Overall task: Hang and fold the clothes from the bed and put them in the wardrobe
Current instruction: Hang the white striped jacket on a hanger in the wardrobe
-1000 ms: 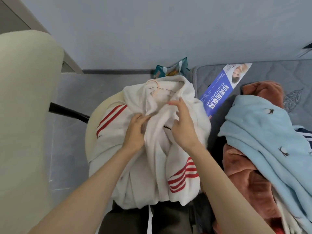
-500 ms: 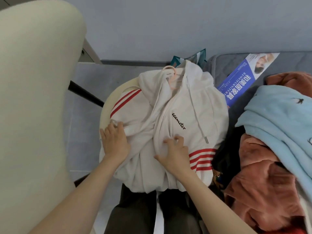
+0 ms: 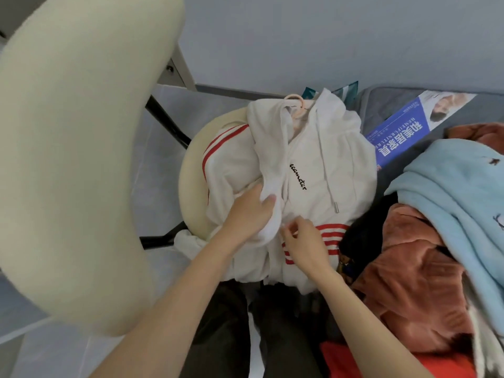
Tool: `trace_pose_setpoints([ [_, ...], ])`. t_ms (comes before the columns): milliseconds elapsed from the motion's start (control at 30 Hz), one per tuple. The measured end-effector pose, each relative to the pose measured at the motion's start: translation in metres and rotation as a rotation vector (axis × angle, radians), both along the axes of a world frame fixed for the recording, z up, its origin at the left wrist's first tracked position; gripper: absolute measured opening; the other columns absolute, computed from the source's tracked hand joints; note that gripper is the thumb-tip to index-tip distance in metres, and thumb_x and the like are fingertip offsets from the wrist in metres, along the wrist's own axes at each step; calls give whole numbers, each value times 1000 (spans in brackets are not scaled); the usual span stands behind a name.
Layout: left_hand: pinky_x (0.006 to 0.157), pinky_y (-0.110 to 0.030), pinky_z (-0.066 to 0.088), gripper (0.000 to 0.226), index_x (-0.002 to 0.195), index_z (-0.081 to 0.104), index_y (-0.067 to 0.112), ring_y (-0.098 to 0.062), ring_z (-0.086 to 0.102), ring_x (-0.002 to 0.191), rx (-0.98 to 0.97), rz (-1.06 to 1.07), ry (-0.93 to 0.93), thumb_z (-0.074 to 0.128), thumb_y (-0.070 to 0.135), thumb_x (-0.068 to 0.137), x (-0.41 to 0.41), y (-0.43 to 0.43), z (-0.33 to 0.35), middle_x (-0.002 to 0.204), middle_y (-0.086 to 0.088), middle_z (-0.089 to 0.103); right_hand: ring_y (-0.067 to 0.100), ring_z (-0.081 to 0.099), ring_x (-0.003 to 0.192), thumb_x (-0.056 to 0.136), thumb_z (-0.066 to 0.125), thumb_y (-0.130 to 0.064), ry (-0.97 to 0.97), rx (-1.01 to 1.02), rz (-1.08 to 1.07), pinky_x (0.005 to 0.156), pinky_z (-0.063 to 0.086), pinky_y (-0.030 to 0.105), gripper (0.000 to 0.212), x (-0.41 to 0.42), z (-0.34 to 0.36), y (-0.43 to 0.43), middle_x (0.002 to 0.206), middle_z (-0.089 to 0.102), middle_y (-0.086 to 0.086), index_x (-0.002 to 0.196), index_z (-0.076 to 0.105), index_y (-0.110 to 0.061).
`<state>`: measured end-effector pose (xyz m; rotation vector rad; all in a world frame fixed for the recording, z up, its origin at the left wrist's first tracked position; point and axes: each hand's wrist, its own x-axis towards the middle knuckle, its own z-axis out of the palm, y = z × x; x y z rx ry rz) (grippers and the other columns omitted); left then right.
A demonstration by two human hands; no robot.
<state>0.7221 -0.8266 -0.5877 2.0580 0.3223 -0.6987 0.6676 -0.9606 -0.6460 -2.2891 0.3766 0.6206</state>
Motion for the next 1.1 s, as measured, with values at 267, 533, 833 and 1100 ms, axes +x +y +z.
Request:
trace_pose_setpoints([
  [267, 115, -27, 17, 63, 142, 41, 19, -17, 28, 139, 258, -232, -187, 44, -5, 84, -81, 10, -55, 151, 1, 34, 12, 59, 102, 99, 43, -41, 115, 422, -269, 90, 49, 30, 31, 2, 10, -9, 115, 63, -4, 116, 59, -21],
  [533, 105, -22, 27, 78, 145, 29, 13, -16, 33, 130, 194, -114, -158, 39, -21, 76, -105, 39, -79, 148, -3, 30, 16, 50, 70, 97, 48, -21, 29, 242, -65, 54, 35, 10, 33, 15, -11, 49, 61, 50, -7, 64, 48, -17],
  [833, 104, -29, 17, 55, 143, 35, 26, -17, 45, 116, 700, -452, -339, 48, 7, 93, -129, 63, -76, 131, 4, 48, 13, 58, 69, 97, 46, -43, 216, 458, -264, 60, 54, 25, 35, -14, 17, 50, 82, 57, 3, 89, 58, -12],
  [1100, 79, -34, 44, 17, 106, 65, 9, -24, 62, 81, 401, -210, -666, 61, 16, 92, -144, 47, -51, 90, -5, 68, 29, 53, 76, 100, 44, -19, -24, 349, -230, 76, 44, 38, 28, -26, 18, 60, 79, 56, 18, 81, 51, 1],
])
